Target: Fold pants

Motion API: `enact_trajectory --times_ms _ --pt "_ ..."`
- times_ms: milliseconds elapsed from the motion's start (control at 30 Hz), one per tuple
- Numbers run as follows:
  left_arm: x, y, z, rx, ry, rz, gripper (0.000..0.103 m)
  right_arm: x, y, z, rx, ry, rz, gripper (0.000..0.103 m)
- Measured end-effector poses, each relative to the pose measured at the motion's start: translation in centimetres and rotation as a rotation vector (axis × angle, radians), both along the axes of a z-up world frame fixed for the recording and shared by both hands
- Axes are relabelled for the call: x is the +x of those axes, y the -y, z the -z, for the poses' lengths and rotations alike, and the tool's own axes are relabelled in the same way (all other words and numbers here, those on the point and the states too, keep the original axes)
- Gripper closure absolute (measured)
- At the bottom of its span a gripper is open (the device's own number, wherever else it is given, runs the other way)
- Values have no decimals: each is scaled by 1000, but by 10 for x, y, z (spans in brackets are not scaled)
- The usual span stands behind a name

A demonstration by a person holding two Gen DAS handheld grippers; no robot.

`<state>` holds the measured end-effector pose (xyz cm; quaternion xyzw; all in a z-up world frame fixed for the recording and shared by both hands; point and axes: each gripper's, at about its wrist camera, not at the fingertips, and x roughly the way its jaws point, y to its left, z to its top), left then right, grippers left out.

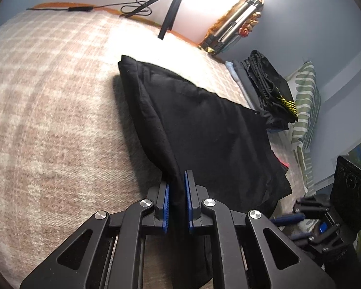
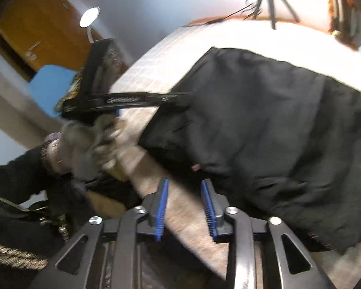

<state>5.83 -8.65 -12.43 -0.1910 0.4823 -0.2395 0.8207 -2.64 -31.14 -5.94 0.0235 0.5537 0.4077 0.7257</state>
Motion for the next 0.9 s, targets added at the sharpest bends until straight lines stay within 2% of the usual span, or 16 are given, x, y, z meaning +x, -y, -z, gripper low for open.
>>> enact_trajectory --times_ms 100,267,400,500,667,767,800,900 --pt "0 0 -2 1 7 -2 94 -6 -10 3 -28 2 -22 71" --pt "-1 -3 0 -1 1 -5 94 -10 -35 12 -148 89 -37 74" --pt "-3 -4 -1 2 4 -6 94 -4 -38 13 -189 111 -13 83" --pt "-3 -4 -1 1 5 -7 94 -5 -43 15 -234 130 -33 85" --pt "-4 -2 -1 11 9 -7 94 -5 -48 18 -272 164 -36 103" --pt "-5 0 0 20 12 -8 94 -7 -51 20 -287 192 -45 103" --pt "-4 0 1 25 13 -7 94 -9 -51 18 -274 184 -52 103" --pt "-3 -2 2 23 10 -11 94 -22 -43 3 -93 75 -108 103"
